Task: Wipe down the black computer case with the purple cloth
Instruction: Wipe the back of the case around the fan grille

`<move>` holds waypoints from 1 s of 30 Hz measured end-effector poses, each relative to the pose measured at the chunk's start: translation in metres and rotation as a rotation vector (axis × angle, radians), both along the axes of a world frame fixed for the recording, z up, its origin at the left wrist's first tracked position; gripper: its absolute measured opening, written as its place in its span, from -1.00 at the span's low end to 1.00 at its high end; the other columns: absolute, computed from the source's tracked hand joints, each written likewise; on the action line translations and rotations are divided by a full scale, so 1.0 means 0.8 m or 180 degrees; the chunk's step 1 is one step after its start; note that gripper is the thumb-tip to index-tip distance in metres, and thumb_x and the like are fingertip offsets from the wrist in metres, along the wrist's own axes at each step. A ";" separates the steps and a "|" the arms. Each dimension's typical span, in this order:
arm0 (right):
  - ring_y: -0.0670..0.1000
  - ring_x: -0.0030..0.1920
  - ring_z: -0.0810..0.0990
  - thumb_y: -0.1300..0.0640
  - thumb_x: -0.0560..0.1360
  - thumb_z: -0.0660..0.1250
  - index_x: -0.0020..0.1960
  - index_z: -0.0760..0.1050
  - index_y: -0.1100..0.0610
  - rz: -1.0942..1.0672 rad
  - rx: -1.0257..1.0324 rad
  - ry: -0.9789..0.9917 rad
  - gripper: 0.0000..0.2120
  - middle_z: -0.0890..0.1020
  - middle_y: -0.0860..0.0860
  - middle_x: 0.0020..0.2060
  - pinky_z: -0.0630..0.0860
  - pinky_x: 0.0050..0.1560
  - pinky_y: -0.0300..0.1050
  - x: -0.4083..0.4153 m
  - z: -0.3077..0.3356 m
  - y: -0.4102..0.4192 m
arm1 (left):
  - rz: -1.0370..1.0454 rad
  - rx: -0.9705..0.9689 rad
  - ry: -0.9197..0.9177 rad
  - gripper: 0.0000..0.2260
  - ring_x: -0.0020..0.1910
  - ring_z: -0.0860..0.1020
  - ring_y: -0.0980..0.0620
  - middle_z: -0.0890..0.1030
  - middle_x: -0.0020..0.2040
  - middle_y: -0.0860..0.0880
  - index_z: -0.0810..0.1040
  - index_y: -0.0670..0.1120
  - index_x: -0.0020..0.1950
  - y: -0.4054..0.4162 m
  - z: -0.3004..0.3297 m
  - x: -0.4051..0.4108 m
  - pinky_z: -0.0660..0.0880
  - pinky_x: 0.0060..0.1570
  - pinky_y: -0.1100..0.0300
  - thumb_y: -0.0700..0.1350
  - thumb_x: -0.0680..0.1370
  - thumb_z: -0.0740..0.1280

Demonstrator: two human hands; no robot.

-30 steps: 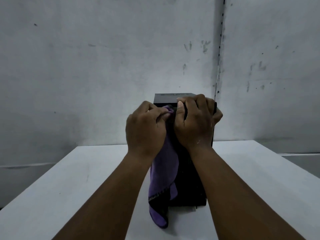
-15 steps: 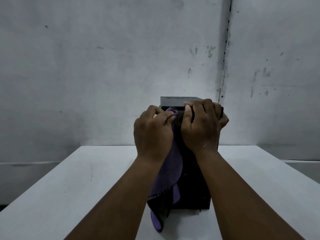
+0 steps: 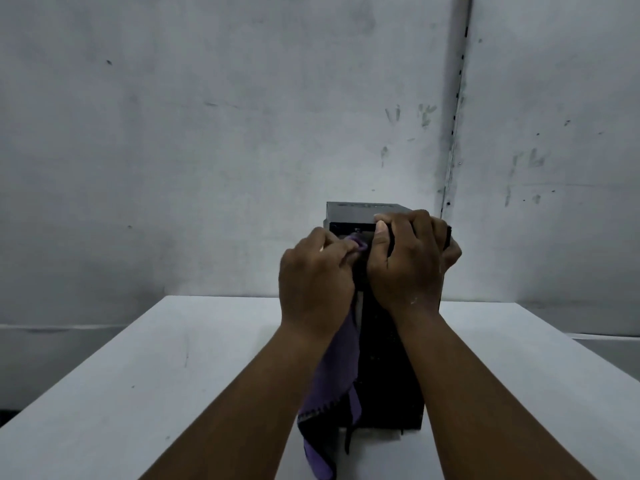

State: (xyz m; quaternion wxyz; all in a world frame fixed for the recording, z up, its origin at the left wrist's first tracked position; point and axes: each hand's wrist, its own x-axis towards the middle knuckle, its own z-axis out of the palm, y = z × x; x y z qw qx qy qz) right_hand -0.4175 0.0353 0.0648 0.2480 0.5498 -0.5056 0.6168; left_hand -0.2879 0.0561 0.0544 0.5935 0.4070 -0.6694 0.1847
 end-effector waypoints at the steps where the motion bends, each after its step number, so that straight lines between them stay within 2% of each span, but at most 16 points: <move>1: 0.04 0.23 0.43 -0.03 0.61 0.21 0.06 0.62 -0.07 0.0003 0.0002 0.0000 -0.79 0.55 -0.12 0.06 0.21 0.24 0.07 0.000 0.000 0.000 | -0.0017 0.0009 -0.0049 -0.74 -0.23 0.57 -0.05 0.61 -0.13 -0.04 0.74 -0.08 0.08 0.002 -0.004 -0.002 0.56 -0.23 -0.07 -0.02 0.62 0.28; 3: 0.03 0.24 0.42 -0.03 0.61 0.21 0.07 0.62 -0.07 0.0001 0.0018 0.0002 -0.80 0.55 -0.12 0.07 0.20 0.25 0.07 0.000 -0.001 0.000 | -0.0017 0.0046 -0.0042 -0.72 -0.23 0.57 -0.05 0.61 -0.13 -0.04 0.74 -0.08 0.08 0.003 -0.005 -0.005 0.57 -0.23 -0.07 -0.02 0.61 0.26; 9: 0.03 0.22 0.40 -0.02 0.61 0.23 0.06 0.61 -0.06 0.0018 0.0012 0.0017 -0.81 0.55 -0.10 0.06 0.21 0.23 0.08 -0.001 -0.002 0.000 | 0.0021 0.0072 0.0060 -0.84 -0.18 0.59 -0.09 0.63 -0.13 -0.04 0.75 -0.03 0.06 -0.003 0.016 0.000 0.59 -0.16 -0.10 -0.04 0.57 0.40; 21: 0.03 0.24 0.41 -0.04 0.60 0.22 0.07 0.62 -0.06 0.0014 0.0015 0.0038 -0.79 0.55 -0.09 0.07 0.26 0.26 0.15 -0.003 -0.003 -0.002 | 0.0120 -0.0027 -0.0042 -0.89 -0.22 0.56 -0.08 0.61 -0.16 -0.04 0.75 -0.07 0.04 -0.003 0.008 -0.007 0.56 -0.20 -0.08 -0.13 0.55 0.46; 25: 0.03 0.25 0.41 -0.04 0.61 0.21 0.09 0.62 -0.06 -0.0009 0.0005 0.0028 -0.78 0.55 -0.09 0.07 0.29 0.26 0.18 -0.003 -0.003 -0.002 | 0.0024 0.0022 -0.0116 -0.87 -0.22 0.58 -0.08 0.62 -0.16 -0.04 0.75 -0.05 0.02 0.000 0.005 -0.008 0.57 -0.19 -0.09 -0.14 0.54 0.43; 30: 0.05 0.25 0.43 -0.05 0.60 0.20 0.09 0.62 -0.06 -0.0039 0.0026 0.0045 -0.77 0.55 -0.10 0.07 0.30 0.26 0.18 -0.001 -0.003 -0.003 | 0.0114 -0.0018 -0.0210 -0.84 -0.21 0.57 -0.07 0.61 -0.18 -0.01 0.76 0.00 0.01 -0.001 0.011 -0.002 0.53 -0.21 -0.05 -0.06 0.53 0.39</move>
